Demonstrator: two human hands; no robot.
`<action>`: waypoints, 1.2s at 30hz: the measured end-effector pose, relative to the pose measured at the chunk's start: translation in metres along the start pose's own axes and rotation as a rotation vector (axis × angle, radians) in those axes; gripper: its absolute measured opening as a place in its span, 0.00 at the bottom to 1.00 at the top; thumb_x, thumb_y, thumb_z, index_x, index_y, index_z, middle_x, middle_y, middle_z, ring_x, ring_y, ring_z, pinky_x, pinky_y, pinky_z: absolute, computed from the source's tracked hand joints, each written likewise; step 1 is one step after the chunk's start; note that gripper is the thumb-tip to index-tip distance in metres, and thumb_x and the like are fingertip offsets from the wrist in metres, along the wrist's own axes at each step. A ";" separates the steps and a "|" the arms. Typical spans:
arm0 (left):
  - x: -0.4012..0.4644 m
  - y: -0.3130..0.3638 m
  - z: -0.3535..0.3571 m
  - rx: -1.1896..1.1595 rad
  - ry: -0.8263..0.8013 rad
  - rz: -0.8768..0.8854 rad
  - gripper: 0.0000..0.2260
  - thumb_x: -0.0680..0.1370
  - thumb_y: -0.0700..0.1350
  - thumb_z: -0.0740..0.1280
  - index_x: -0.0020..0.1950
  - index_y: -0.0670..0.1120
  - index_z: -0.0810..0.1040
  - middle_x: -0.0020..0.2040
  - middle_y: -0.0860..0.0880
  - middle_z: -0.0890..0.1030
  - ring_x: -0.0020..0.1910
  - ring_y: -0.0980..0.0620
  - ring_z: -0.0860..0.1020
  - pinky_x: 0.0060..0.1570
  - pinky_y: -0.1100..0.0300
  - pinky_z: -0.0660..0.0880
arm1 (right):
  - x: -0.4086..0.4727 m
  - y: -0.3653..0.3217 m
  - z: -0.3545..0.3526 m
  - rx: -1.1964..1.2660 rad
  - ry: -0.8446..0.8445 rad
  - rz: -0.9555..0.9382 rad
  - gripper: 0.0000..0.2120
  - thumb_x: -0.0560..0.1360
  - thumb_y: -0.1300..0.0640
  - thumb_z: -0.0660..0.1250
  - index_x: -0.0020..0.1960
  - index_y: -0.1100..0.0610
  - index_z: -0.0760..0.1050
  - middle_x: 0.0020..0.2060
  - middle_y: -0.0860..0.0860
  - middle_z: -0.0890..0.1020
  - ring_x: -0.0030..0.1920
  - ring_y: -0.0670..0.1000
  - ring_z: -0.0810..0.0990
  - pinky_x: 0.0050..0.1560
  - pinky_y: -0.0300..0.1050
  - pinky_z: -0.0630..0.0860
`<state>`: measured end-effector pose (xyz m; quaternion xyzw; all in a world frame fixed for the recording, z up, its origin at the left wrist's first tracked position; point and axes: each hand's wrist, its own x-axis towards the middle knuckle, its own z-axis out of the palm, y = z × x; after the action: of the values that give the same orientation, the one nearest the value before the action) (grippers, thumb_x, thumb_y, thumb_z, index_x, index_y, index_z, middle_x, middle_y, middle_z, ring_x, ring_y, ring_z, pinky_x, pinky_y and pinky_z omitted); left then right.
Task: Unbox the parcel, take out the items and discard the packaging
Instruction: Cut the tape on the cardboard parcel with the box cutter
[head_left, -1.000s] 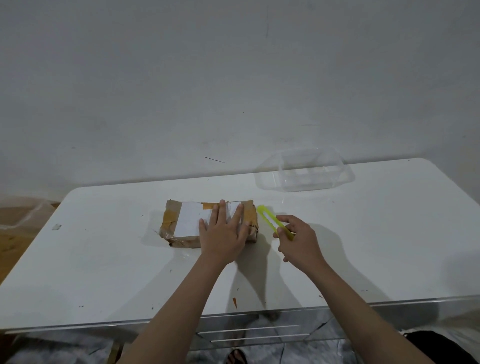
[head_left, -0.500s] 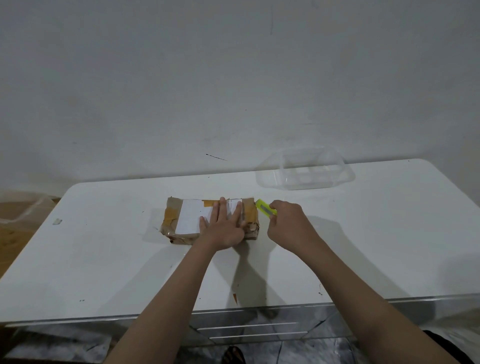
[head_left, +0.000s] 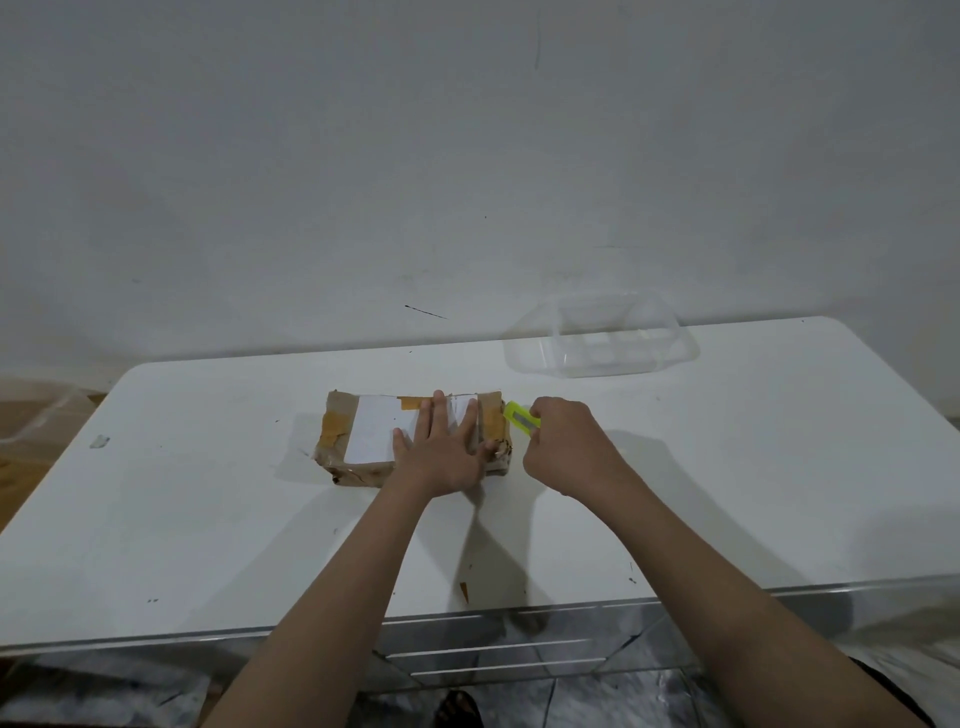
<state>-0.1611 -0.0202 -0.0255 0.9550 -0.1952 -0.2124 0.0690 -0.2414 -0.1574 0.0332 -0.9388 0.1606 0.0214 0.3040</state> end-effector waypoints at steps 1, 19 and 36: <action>0.000 0.000 0.001 0.001 0.000 0.000 0.29 0.79 0.63 0.47 0.76 0.59 0.37 0.76 0.47 0.32 0.75 0.46 0.33 0.70 0.37 0.40 | -0.002 0.000 0.001 -0.013 -0.003 -0.005 0.08 0.70 0.66 0.60 0.48 0.65 0.72 0.40 0.58 0.76 0.31 0.55 0.71 0.28 0.45 0.70; -0.004 -0.001 -0.001 -0.061 -0.019 0.010 0.29 0.80 0.61 0.48 0.75 0.59 0.37 0.75 0.48 0.30 0.74 0.48 0.30 0.70 0.38 0.36 | -0.024 0.014 -0.006 0.036 -0.085 0.047 0.13 0.75 0.62 0.59 0.59 0.60 0.73 0.49 0.52 0.72 0.23 0.53 0.75 0.28 0.44 0.76; -0.005 -0.002 0.002 -0.062 0.005 0.007 0.28 0.80 0.62 0.48 0.75 0.60 0.38 0.76 0.49 0.31 0.75 0.48 0.32 0.70 0.38 0.38 | -0.012 0.016 0.005 0.176 0.113 -0.006 0.15 0.75 0.64 0.59 0.60 0.60 0.74 0.48 0.55 0.79 0.37 0.56 0.77 0.40 0.47 0.78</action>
<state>-0.1649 -0.0164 -0.0260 0.9522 -0.1918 -0.2159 0.0997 -0.2579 -0.1633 0.0215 -0.9087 0.1759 -0.0469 0.3757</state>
